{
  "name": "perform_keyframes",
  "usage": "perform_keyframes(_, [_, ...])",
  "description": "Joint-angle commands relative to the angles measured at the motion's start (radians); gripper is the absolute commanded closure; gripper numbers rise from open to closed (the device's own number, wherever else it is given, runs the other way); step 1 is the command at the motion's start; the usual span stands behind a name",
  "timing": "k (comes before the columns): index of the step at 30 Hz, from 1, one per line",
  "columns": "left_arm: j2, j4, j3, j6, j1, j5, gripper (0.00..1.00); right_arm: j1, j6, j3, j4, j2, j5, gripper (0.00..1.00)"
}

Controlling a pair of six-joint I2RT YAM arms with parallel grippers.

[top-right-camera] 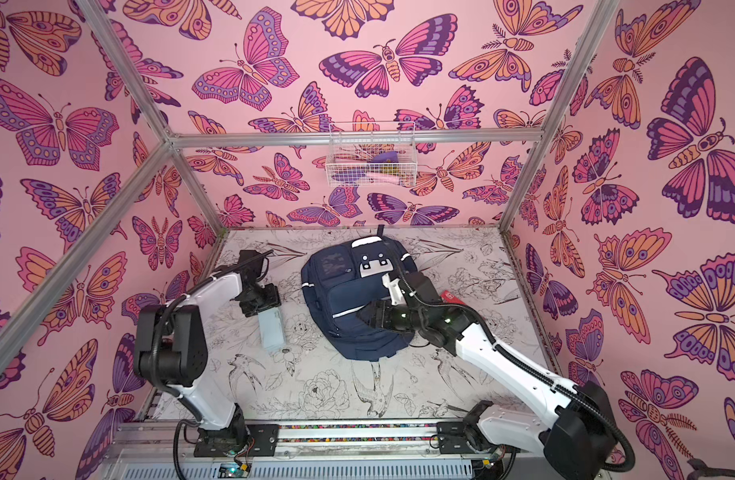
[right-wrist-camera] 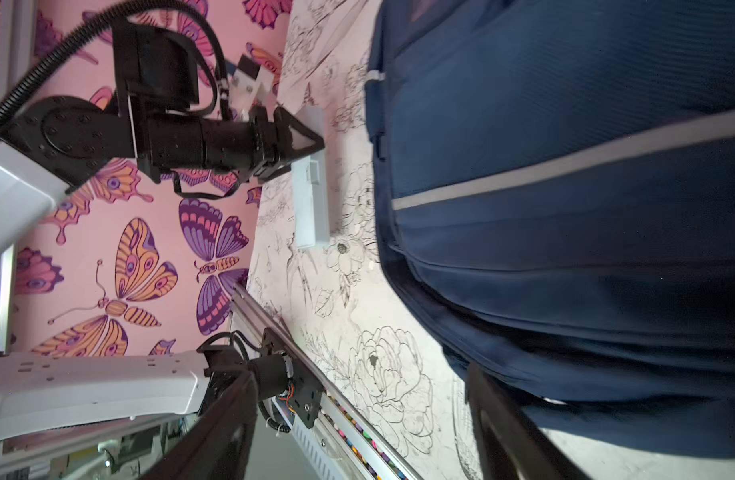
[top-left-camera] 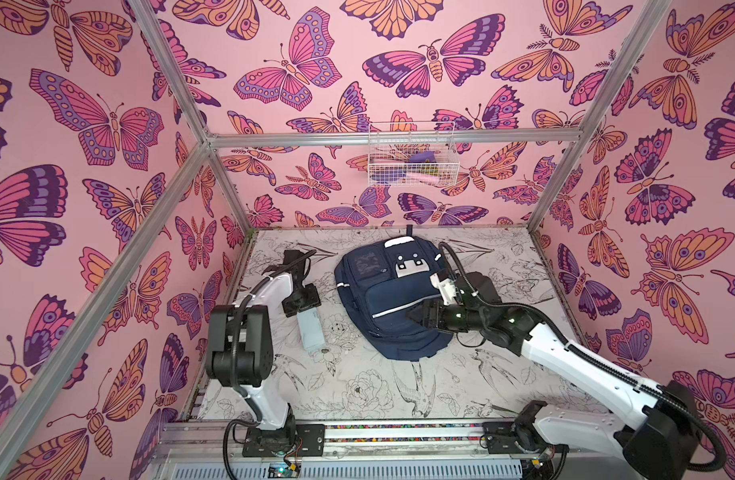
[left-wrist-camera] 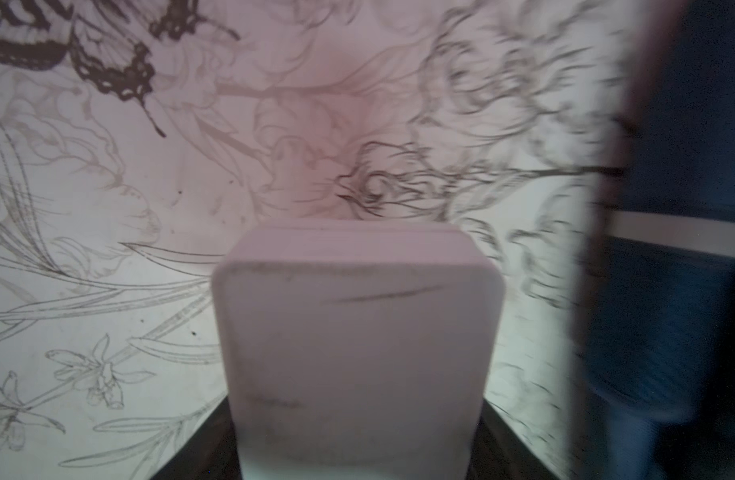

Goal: Pack the student bag

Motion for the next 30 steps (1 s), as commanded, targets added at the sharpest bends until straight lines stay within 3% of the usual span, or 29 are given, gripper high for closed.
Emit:
perform_keyframes(1, [-0.123, -0.008, 0.046, -0.113, -0.018, 0.187, 0.64, 0.062, -0.092, 0.118, -0.029, 0.078, 0.004, 0.22])
perform_keyframes(8, [-0.244, 0.072, 0.073, -0.303, -0.119, 0.37, 0.66, 0.157, -0.204, 0.346, -0.131, 0.268, 0.028, 0.31])
perform_keyframes(15, [-0.31, 0.115, 0.057, -0.371, -0.208, 0.373, 0.66, 0.165, -0.23, 0.449, -0.183, 0.35, 0.046, 0.37])
perform_keyframes(26, [-0.35, 0.167, 0.015, -0.405, -0.246, 0.405, 0.67, 0.164, -0.185, 0.479, -0.17, 0.411, 0.037, 0.48])
perform_keyframes(30, [-0.361, 0.177, 0.002, -0.405, -0.251, 0.407, 0.67, 0.158, -0.154, 0.477, -0.152, 0.418, 0.032, 0.58])
